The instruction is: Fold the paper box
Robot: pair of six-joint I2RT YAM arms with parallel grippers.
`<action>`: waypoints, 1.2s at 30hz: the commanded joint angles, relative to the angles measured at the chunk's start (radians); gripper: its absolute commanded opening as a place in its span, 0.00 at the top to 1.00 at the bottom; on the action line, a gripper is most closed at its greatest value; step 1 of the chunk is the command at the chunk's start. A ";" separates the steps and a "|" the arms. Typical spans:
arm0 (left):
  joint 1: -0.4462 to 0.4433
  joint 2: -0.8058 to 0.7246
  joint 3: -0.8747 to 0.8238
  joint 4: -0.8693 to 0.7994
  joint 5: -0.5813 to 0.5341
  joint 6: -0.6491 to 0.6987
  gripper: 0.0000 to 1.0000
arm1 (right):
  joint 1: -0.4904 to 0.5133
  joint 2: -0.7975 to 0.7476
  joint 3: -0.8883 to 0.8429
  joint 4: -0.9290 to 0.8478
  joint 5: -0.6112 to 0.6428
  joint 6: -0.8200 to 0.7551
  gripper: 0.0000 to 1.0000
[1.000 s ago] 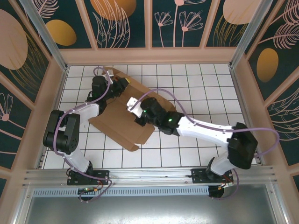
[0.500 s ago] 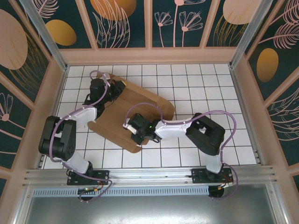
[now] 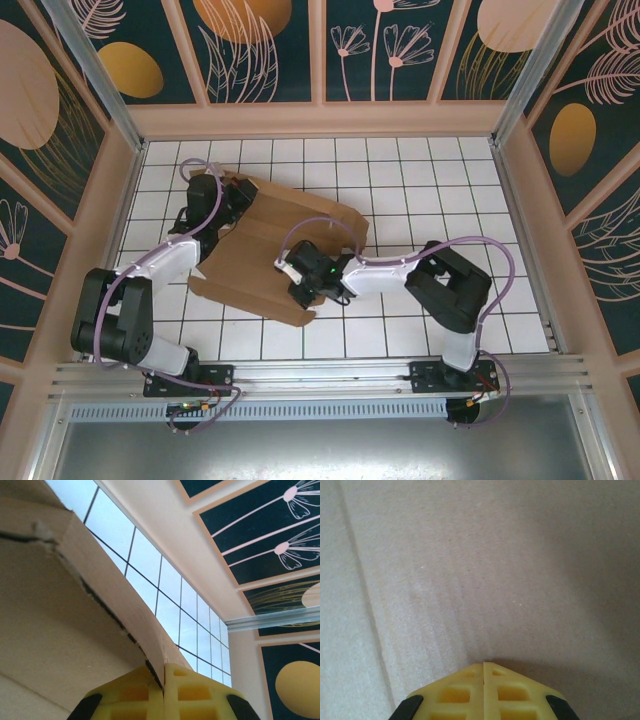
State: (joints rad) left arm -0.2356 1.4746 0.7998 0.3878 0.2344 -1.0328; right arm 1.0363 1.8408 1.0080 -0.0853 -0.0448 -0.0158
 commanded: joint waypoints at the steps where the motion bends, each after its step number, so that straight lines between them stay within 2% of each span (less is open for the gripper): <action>1: -0.002 -0.028 -0.028 -0.039 -0.071 0.018 1.00 | -0.046 -0.004 -0.066 -0.160 0.022 0.030 1.00; 8: -0.056 -0.045 -0.023 -0.098 -0.194 0.001 1.00 | -0.120 -0.045 -0.070 -0.194 0.039 0.054 1.00; 21: -0.147 -0.028 -0.035 -0.070 -0.336 -0.093 1.00 | -0.148 -0.042 -0.046 -0.193 0.079 0.014 1.00; 23: -0.159 -0.029 -0.043 -0.062 -0.364 -0.112 1.00 | -0.160 -0.082 -0.054 -0.168 0.083 -0.005 0.96; 28: -0.185 -0.054 -0.092 0.027 -0.403 -0.123 1.00 | -0.229 -0.254 -0.092 -0.081 0.015 0.027 0.73; 32: -0.188 -0.074 -0.143 0.099 -0.412 -0.128 1.00 | -0.292 -0.370 -0.099 -0.038 -0.001 0.100 0.72; 36: -0.189 -0.091 -0.201 0.183 -0.418 -0.145 1.00 | -0.379 -0.468 -0.076 0.005 -0.117 0.208 0.68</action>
State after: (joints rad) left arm -0.4194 1.3998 0.6441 0.5194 -0.1471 -1.1698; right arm 0.7021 1.4281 0.9176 -0.1303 -0.0845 0.0917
